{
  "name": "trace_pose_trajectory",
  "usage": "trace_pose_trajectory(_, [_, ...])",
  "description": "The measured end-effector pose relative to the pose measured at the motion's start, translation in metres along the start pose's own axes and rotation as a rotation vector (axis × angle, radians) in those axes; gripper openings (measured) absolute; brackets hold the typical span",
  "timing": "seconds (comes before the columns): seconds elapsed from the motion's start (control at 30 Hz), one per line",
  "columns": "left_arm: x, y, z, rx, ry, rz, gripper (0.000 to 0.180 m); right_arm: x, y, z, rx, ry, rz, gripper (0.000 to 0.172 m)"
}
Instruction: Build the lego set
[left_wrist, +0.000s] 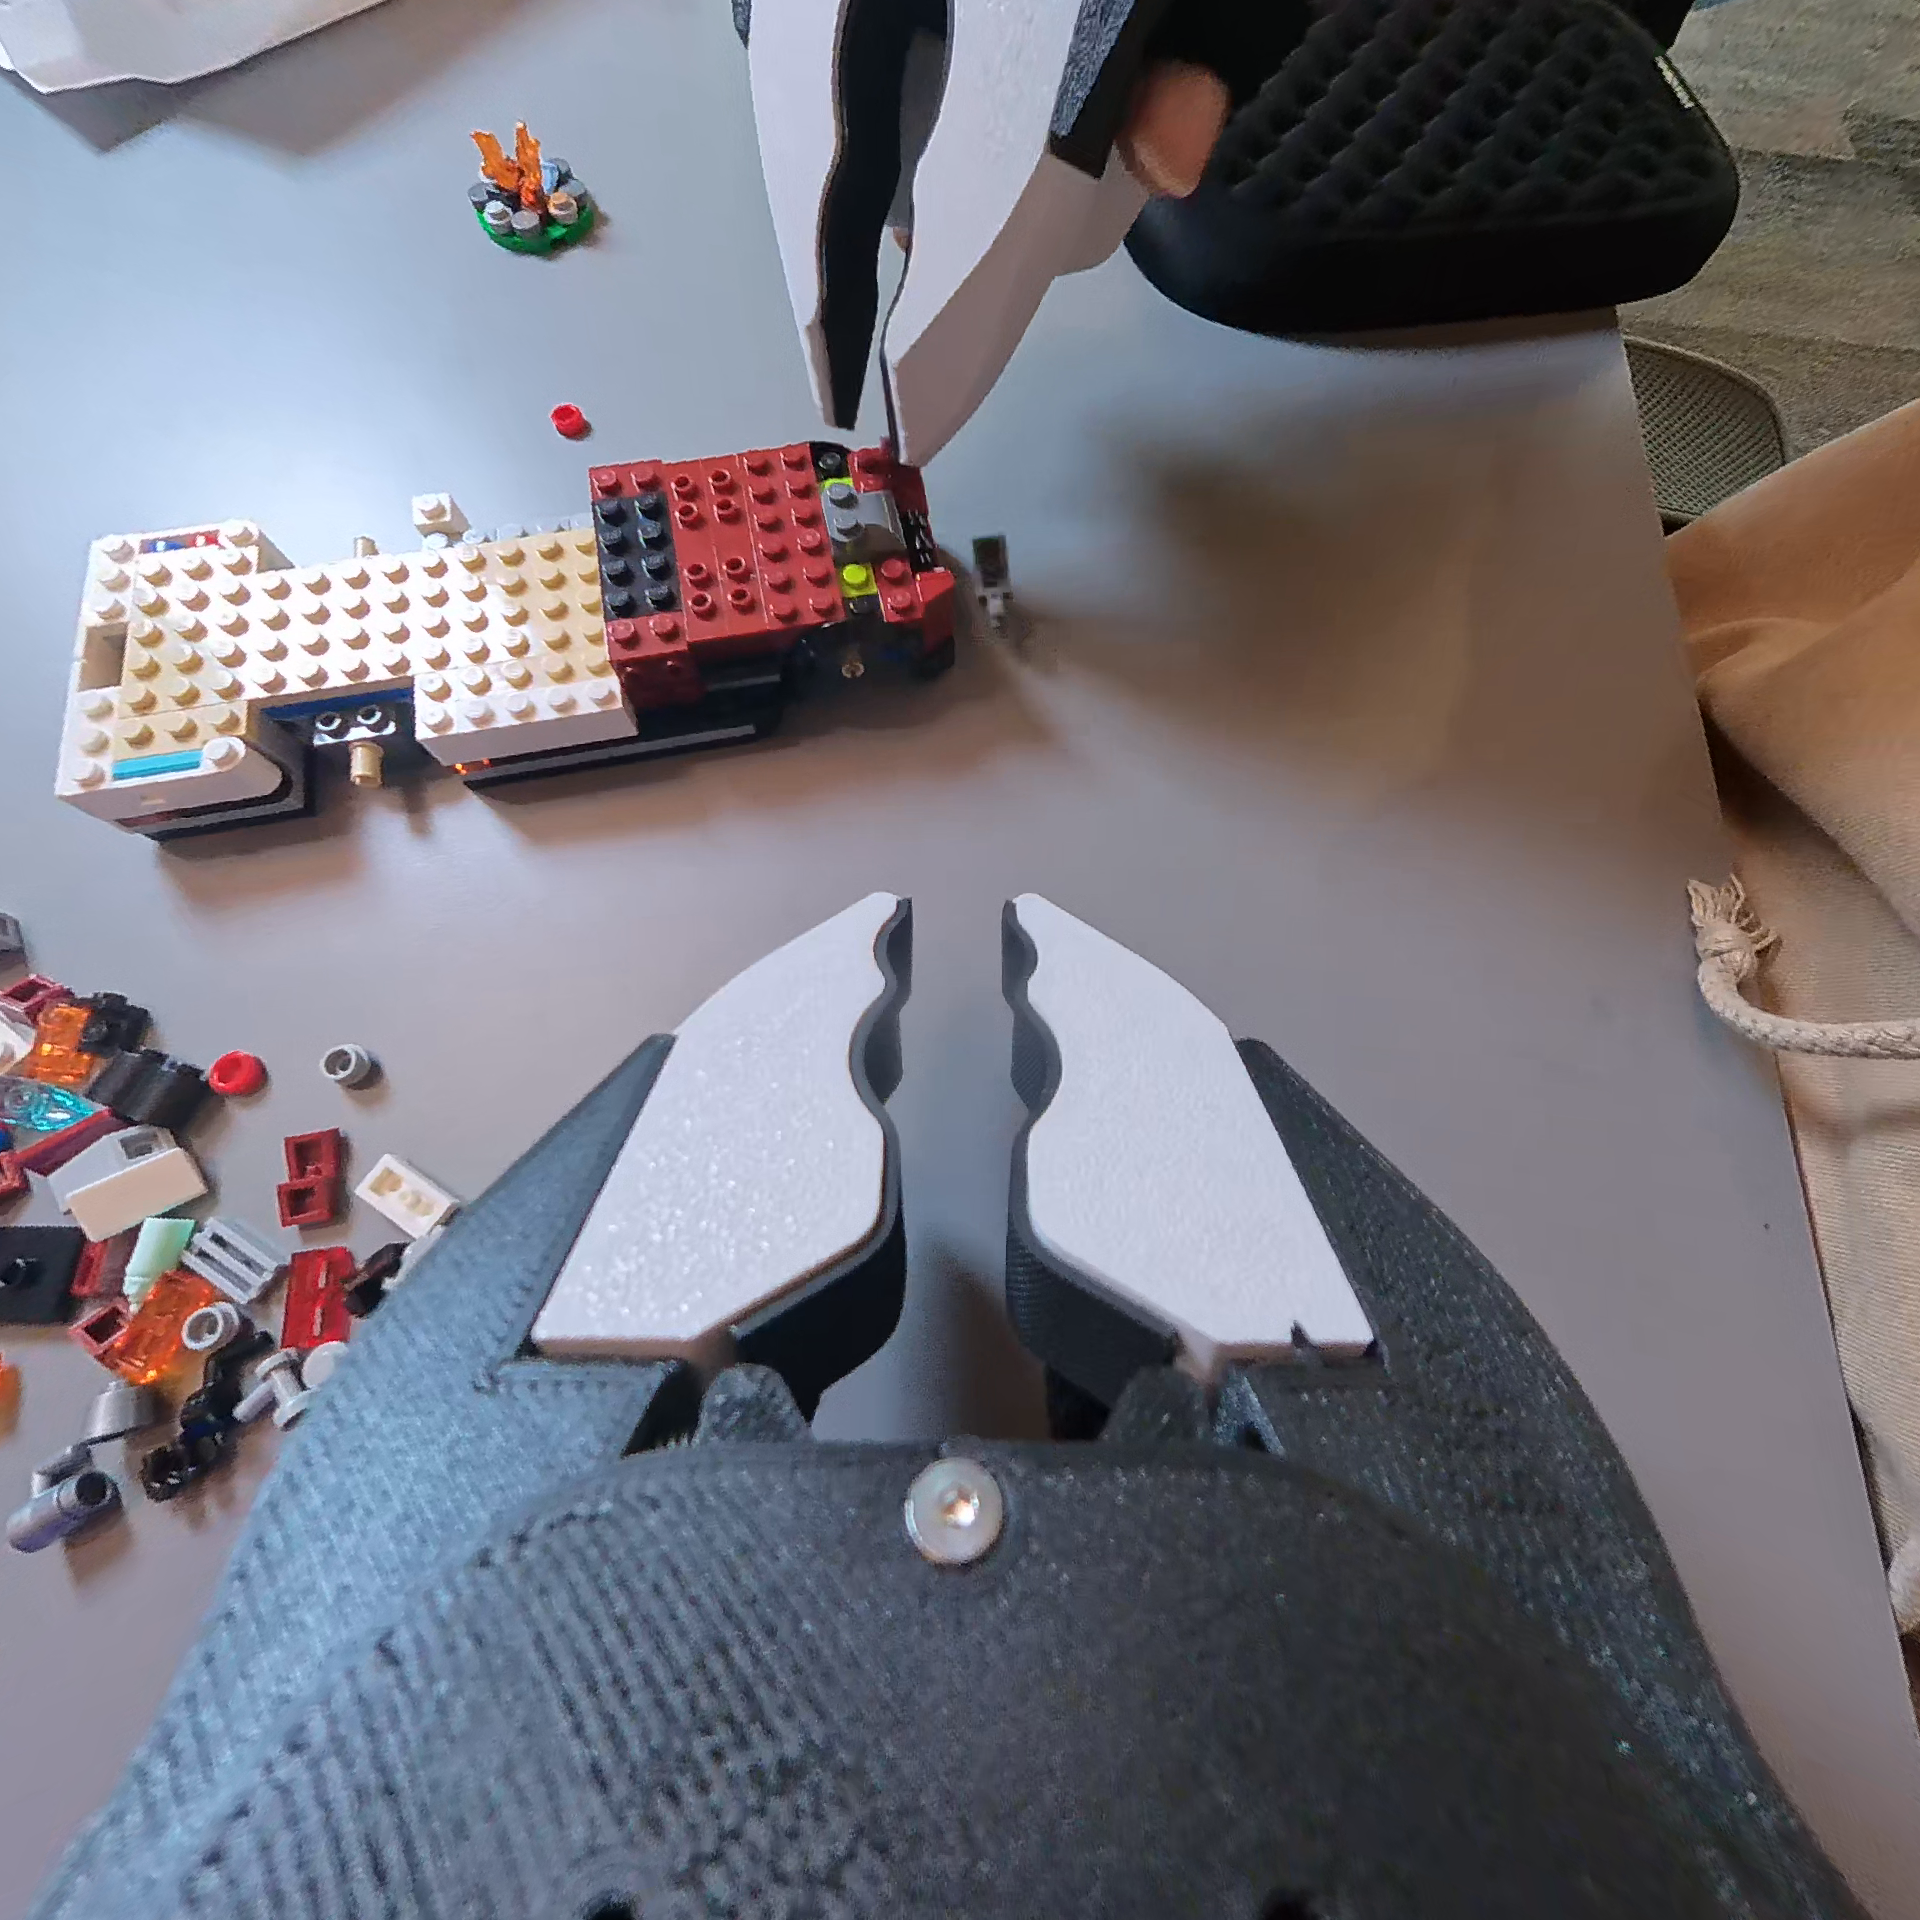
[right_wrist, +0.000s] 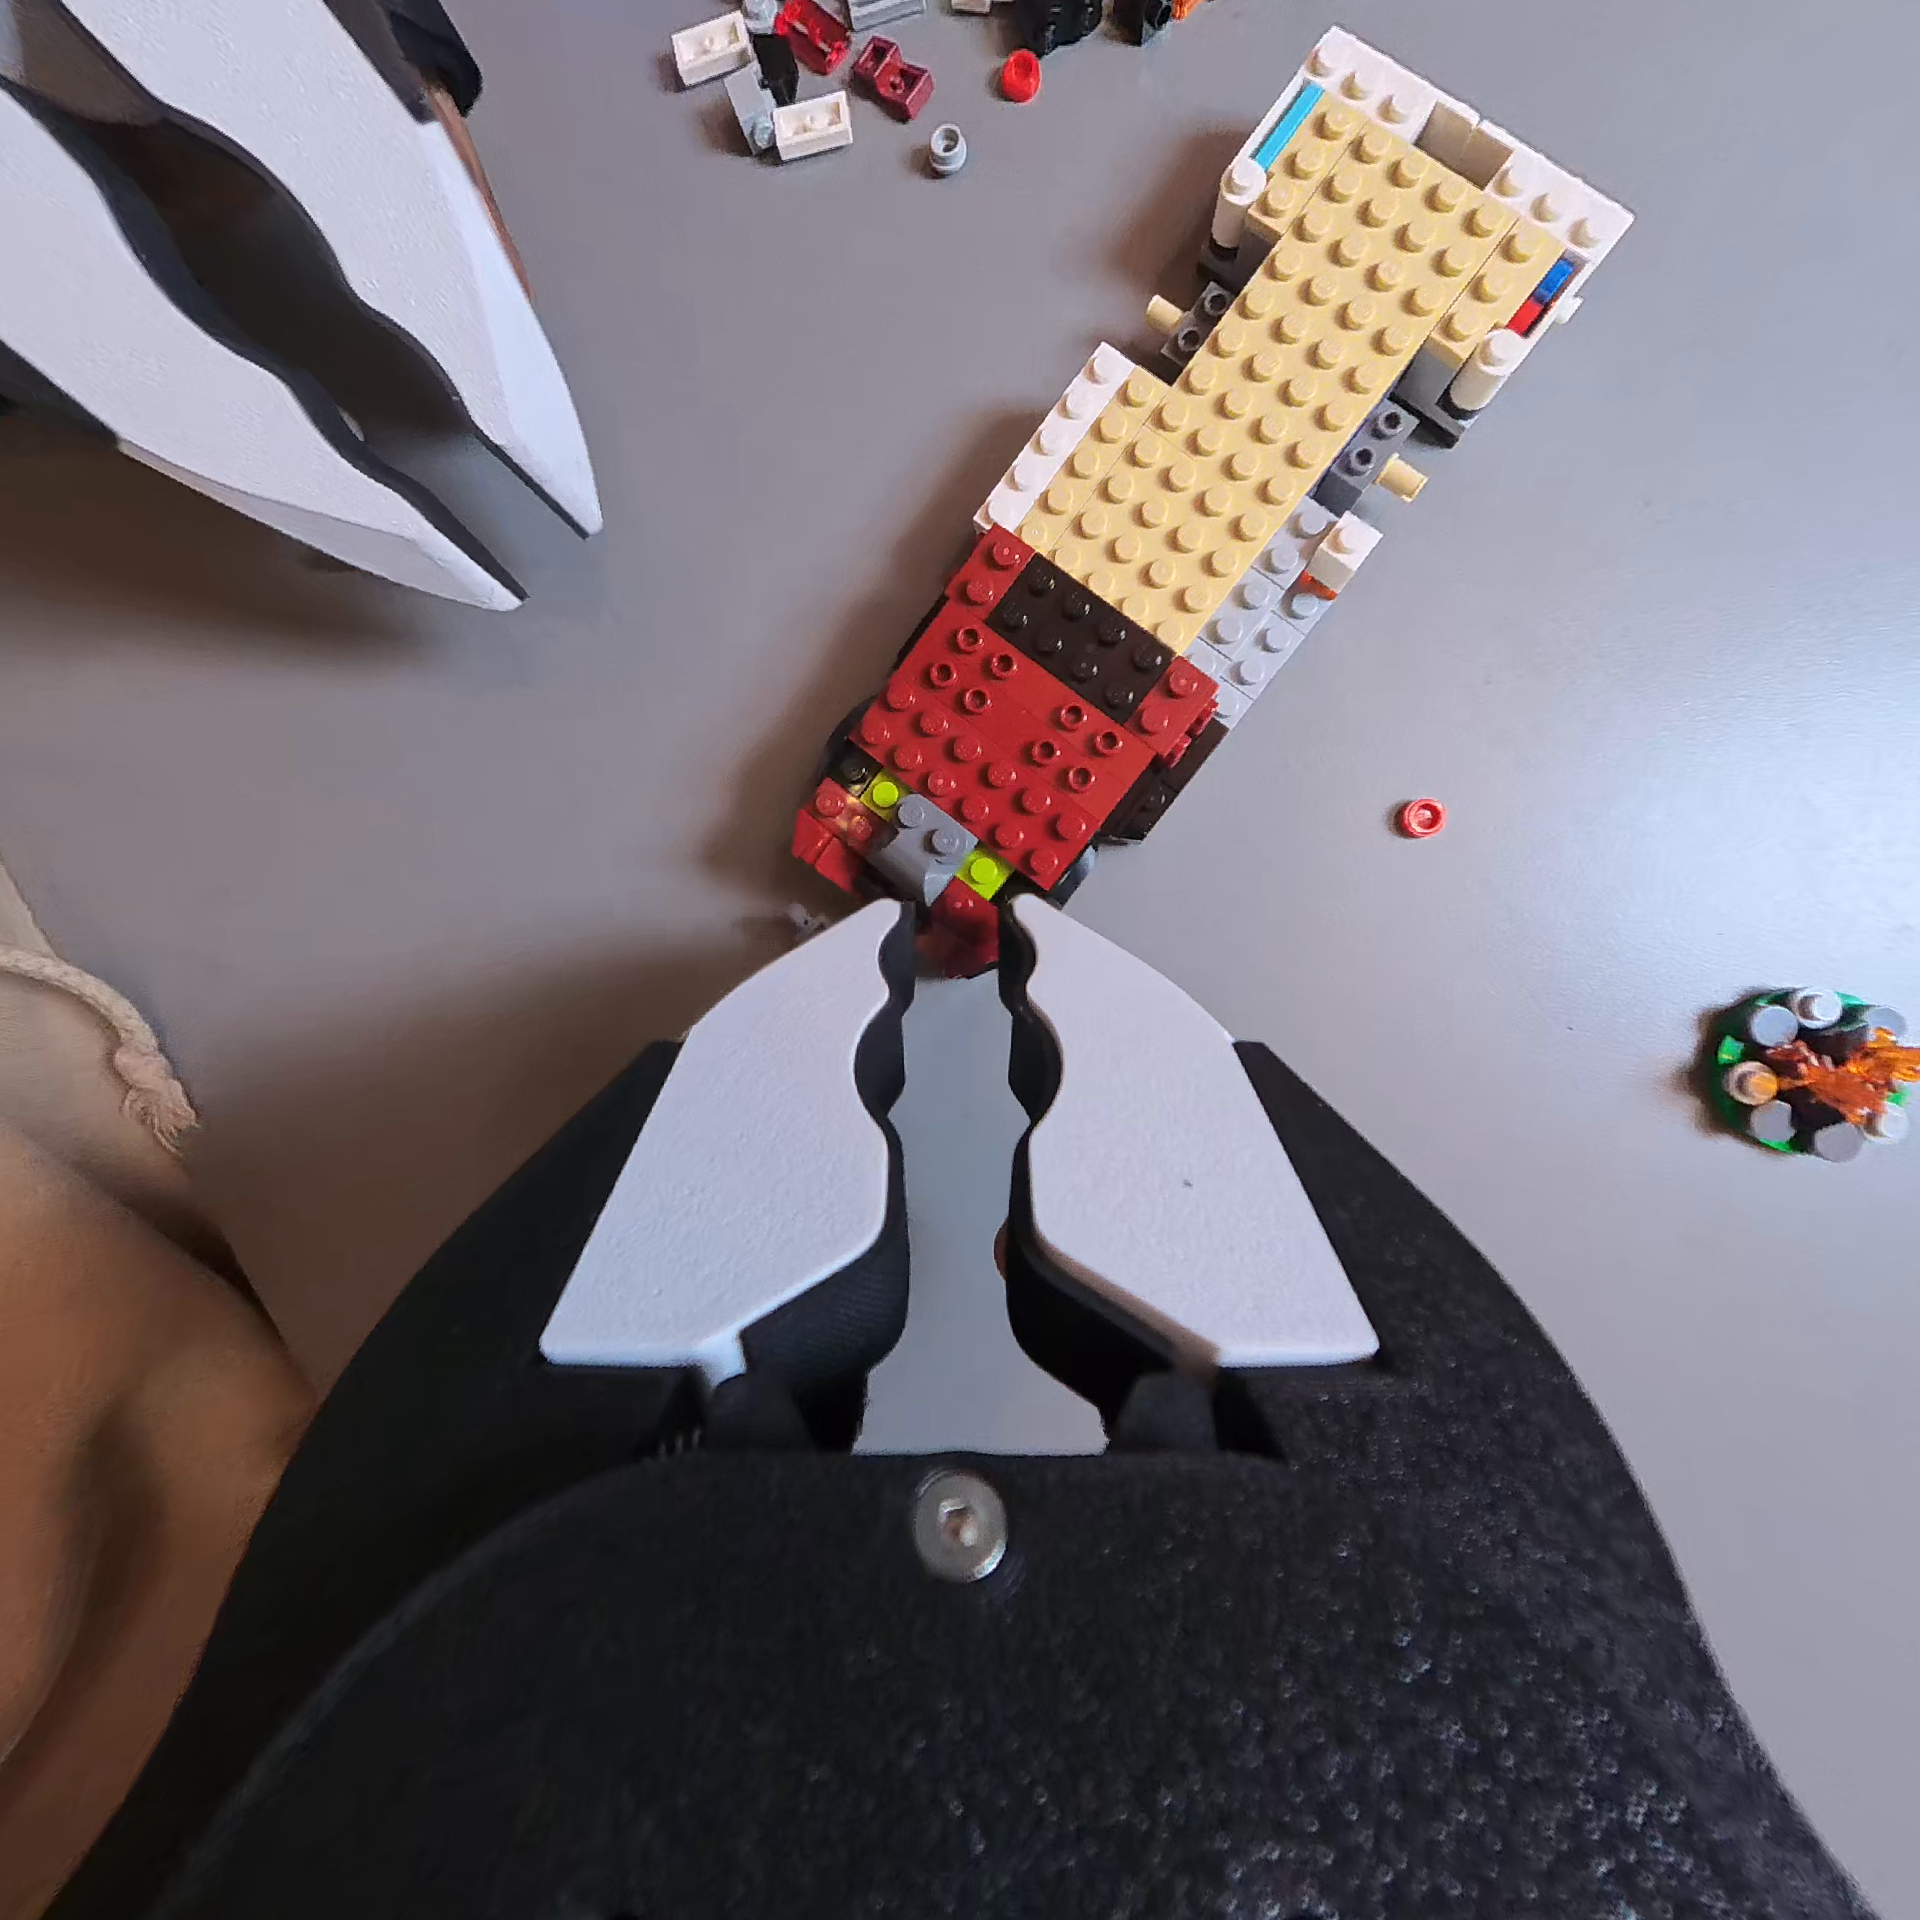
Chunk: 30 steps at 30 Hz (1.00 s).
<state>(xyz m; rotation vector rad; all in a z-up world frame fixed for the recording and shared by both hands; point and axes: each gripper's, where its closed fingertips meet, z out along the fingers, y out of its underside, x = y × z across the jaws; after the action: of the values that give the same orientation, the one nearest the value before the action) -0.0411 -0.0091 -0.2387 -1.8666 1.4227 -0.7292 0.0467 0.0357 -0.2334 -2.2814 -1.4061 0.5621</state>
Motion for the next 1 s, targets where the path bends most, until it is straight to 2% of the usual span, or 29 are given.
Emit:
trace_pose_trajectory(0.17, [0.0,0.002,0.002,-0.004,0.003,-0.006,0.016,-0.022,0.008,-0.008,0.027,-0.054,-0.184,0.013])
trace_pose_trajectory(0.37, [0.003,0.003,0.006,-0.008,0.017,-0.004,0.016,-0.035,0.031,0.007,0.011,-0.065,-0.32,0.016])
trace_pose_trajectory(0.6, [0.011,-0.003,0.01,0.022,0.033,0.011,0.016,-0.032,0.025,0.024,-0.015,-0.086,-0.358,0.016])
trace_pose_trajectory(0.7, [0.017,-0.007,0.012,0.037,0.033,0.053,0.017,-0.032,0.025,0.025,-0.021,-0.076,-0.398,0.009])
trace_pose_trajectory(1.0, [0.033,-0.029,0.019,0.101,0.007,0.111,0.017,-0.071,0.004,0.009,0.062,-0.226,-0.399,0.008])
